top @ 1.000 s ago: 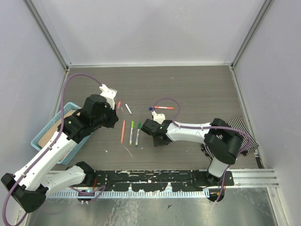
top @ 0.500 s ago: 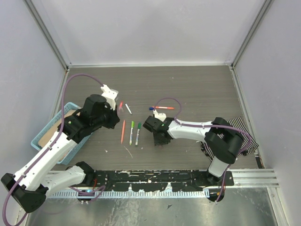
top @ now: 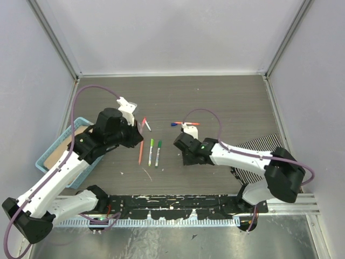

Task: Insert the pens into the pen caps
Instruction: Insert the pen cap onto the pen.

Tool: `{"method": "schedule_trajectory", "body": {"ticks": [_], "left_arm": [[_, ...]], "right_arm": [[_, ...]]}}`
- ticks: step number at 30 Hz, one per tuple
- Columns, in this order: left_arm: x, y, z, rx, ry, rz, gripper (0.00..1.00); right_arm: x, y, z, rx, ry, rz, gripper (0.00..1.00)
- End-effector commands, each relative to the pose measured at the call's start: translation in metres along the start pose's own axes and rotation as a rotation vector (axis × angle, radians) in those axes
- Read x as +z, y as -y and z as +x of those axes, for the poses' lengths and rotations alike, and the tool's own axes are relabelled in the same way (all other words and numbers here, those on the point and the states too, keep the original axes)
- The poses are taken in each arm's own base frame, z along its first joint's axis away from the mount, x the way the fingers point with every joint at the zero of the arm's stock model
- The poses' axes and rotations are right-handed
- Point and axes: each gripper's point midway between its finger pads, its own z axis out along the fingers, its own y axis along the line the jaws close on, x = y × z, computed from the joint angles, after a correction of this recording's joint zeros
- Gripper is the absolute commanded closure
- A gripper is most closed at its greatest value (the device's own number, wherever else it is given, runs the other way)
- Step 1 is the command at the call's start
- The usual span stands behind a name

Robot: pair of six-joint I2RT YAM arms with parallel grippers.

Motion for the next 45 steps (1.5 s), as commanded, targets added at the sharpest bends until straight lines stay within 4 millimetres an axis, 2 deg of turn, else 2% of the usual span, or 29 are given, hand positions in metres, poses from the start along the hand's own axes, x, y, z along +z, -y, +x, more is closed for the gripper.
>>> {"method": "schedule_trajectory", "body": {"ticks": [1, 5, 7, 11, 15, 20, 29, 35, 39, 45], "left_arm": [[-0.002, 0.020, -0.013, -0.064, 0.072, 0.096, 1.00], [-0.001, 0.038, -0.015, -0.100, 0.109, 0.171, 1.00], [0.001, 0.048, -0.013, -0.109, 0.110, 0.199, 1.00], [0.009, 0.068, -0.009, -0.106, 0.112, 0.224, 1.00], [0.009, 0.092, -0.008, -0.079, 0.154, 0.249, 1.00], [0.009, 0.116, -0.012, -0.045, 0.200, 0.282, 1.00], [0.012, 0.152, -0.020, 0.000, 0.239, 0.327, 1.00], [0.014, 0.161, -0.025, 0.033, 0.240, 0.340, 1.00], [0.015, 0.168, -0.023, 0.049, 0.235, 0.367, 1.00], [0.015, 0.172, -0.021, 0.062, 0.231, 0.382, 1.00]], "right_arm": [[-0.018, -0.001, -0.036, 0.017, 0.153, -0.053, 0.98], [-0.031, -0.002, -0.060, 0.098, 0.249, -0.189, 0.99], [-0.045, -0.006, -0.073, 0.144, 0.296, -0.305, 0.99], [-0.077, -0.002, -0.103, 0.241, 0.434, -0.444, 0.99], [-0.112, 0.016, -0.130, 0.387, 0.592, -0.487, 0.99], [-0.141, 0.030, -0.148, 0.536, 0.718, -0.516, 1.00], [-0.202, 0.040, -0.173, 0.605, 0.905, -0.601, 1.00], [-0.239, 0.027, -0.184, 0.585, 0.965, -0.731, 1.00], [-0.255, 0.012, -0.187, 0.544, 0.966, -0.826, 1.00], [-0.263, -0.002, -0.187, 0.491, 0.955, -0.898, 1.00]]}}
